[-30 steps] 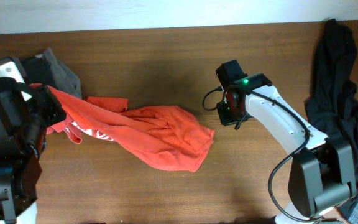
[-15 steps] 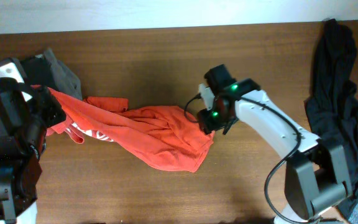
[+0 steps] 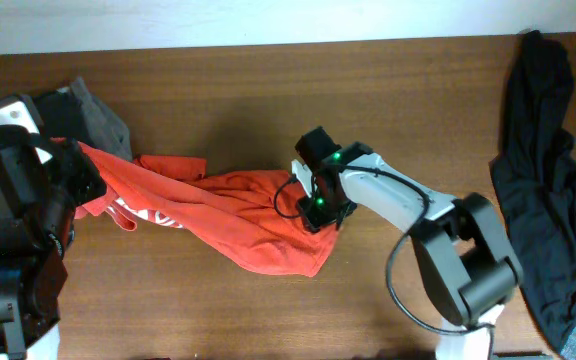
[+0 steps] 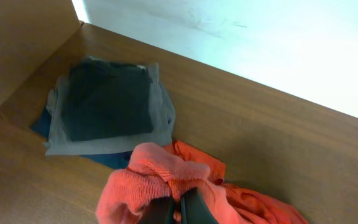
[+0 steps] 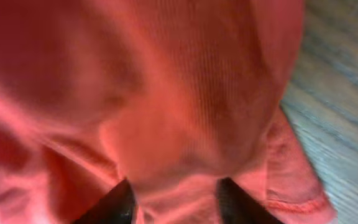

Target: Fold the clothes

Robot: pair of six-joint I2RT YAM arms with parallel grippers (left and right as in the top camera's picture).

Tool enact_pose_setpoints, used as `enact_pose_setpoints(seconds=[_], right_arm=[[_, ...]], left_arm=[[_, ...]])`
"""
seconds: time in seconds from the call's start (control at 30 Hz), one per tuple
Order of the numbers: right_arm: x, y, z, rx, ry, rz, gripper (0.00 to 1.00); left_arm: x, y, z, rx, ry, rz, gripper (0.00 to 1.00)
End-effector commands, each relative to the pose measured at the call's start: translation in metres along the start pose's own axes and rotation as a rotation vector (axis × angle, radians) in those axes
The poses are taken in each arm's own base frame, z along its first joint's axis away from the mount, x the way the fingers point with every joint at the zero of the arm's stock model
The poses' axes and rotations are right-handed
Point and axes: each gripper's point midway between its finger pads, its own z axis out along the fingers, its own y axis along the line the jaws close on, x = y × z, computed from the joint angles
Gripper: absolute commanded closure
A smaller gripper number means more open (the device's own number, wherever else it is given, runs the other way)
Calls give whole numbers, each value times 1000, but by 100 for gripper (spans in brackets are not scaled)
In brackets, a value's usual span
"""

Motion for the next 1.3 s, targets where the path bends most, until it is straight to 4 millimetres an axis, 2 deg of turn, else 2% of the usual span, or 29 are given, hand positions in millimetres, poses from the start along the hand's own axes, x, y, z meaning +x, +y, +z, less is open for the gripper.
enact_pose_setpoints(seconds=[0.0, 0.07, 0.17, 0.23, 0.3, 0.4, 0.43, 0.5, 0.57, 0.67, 0.77, 0.9, 1.03, 1.17, 1.27], right_arm=[[11, -7, 24, 18, 69, 3, 83], [12, -16, 29, 55, 77, 18, 96], [4, -52, 21, 230, 30, 143, 96], [-7, -87, 2, 372, -26, 249, 96], [-21, -124, -27, 485, -93, 345, 96], [-45, -171, -85, 559, -191, 455, 94], [-52, -180, -103, 554, -221, 486, 91], [-66, -189, -140, 486, -283, 536, 76], [-75, -181, -164, 380, -312, 544, 69], [-67, -160, -175, 265, -264, 522, 69], [-49, -134, -163, 210, -150, 446, 69], [-36, -106, -139, 207, -47, 333, 68], [-35, -104, -123, 301, -35, 332, 67], [-35, -95, -116, 290, -26, 314, 67], [-35, -71, -111, 192, -2, 196, 67]], left_arm=[[-9, 3, -8, -8, -31, 6, 99], [-8, 3, -8, -8, -30, 6, 100], [-8, 3, -8, -8, -30, 6, 99], [-8, 3, -8, -9, -29, 6, 99], [-7, 4, -8, -9, -25, 6, 99], [-5, 4, -7, -12, -16, 9, 100], [-4, 4, -7, -13, -12, 10, 99], [-2, 5, -7, -15, -5, 11, 99], [-1, 5, -7, -16, -2, 12, 99], [-1, 5, -6, -17, 2, 13, 99], [0, 4, -3, -18, 13, 15, 99], [4, -3, 5, 12, 44, 19, 99], [7, -6, 13, 16, 67, 23, 99], [3, -7, 13, 20, 53, 21, 99], [-5, -10, 9, 39, 14, 12, 100]])
